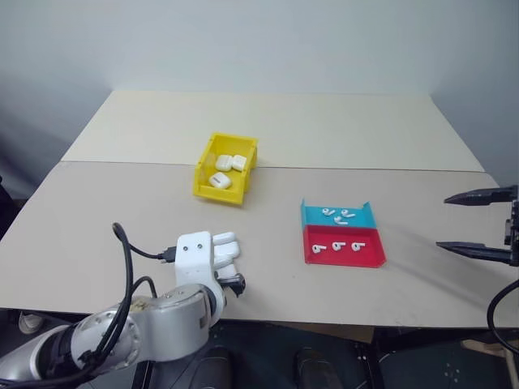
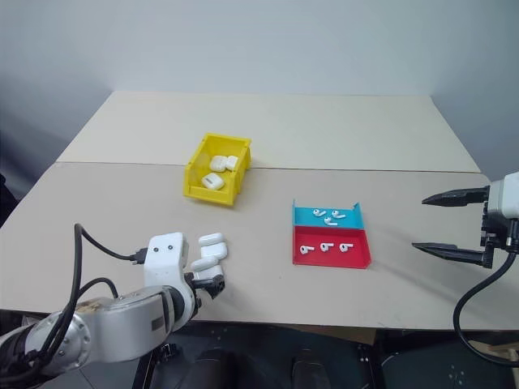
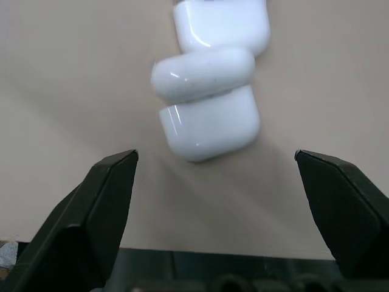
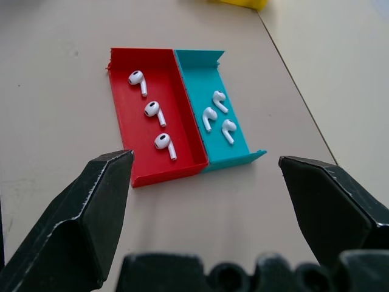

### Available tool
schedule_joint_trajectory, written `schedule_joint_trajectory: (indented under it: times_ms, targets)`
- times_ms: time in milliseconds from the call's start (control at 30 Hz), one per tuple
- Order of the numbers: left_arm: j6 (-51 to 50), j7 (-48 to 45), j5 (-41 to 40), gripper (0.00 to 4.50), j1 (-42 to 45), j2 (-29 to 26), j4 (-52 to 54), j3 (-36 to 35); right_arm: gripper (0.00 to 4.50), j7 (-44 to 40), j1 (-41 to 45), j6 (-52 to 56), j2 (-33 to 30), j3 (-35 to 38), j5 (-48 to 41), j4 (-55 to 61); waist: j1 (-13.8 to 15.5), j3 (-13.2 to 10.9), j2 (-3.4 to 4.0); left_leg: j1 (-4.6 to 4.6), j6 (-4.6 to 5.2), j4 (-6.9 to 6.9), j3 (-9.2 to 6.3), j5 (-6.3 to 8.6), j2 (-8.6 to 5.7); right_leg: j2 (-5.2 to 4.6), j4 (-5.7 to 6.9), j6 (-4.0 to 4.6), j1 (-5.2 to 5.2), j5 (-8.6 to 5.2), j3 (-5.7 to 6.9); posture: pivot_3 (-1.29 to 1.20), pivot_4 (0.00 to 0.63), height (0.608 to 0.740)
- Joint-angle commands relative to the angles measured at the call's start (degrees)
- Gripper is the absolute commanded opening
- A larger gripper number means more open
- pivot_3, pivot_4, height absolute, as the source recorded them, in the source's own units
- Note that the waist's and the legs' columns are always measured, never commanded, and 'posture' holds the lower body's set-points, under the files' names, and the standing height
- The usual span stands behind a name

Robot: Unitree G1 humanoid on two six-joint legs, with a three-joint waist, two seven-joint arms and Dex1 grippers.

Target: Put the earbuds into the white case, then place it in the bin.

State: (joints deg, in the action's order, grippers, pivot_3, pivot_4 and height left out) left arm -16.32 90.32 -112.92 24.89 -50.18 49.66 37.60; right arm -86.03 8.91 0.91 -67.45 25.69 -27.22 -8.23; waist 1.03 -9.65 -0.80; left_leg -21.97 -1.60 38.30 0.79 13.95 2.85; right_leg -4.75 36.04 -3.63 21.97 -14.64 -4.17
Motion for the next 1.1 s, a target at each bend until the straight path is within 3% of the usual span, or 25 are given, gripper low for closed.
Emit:
schedule_joint_trajectory:
  times_ms: [33,400,1100]
  targets:
    - [0.36,2.18,-0.08,4.50,1.50,2.36,-2.74,-1.10,4.43,0.49,-0.03,0.50,-0.59,2.68,-0.95,1.44,0.01,0.00,0.00,0.00,0.00,0.00,0.00,0.00,-0.01,0.00,0.00,0.00,0.00,0.00,0.00,0.00,0.150,0.740]
    - [-1.92,2.18,-0.08,4.50,2.58,6.55,-8.31,-2.19,4.43,0.82,-2.17,0.69,-0.64,4.17,-0.92,2.44,0.04,0.00,-0.01,-0.02,-0.05,0.02,-0.01,-0.03,-0.01,0.00,-0.02,-0.03,0.00,0.01,0.00,0.00,0.150,0.740]
    - [-2.45,2.18,-0.08,4.50,-0.10,7.52,-12.65,-3.70,4.43,2.19,-5.79,1.29,-0.24,6.45,-0.92,4.47,-0.15,0.00,-0.01,0.01,-0.04,0.02,0.00,-0.03,-0.01,-0.01,-0.01,-0.03,-0.01,0.02,-0.01,0.00,0.150,0.740]
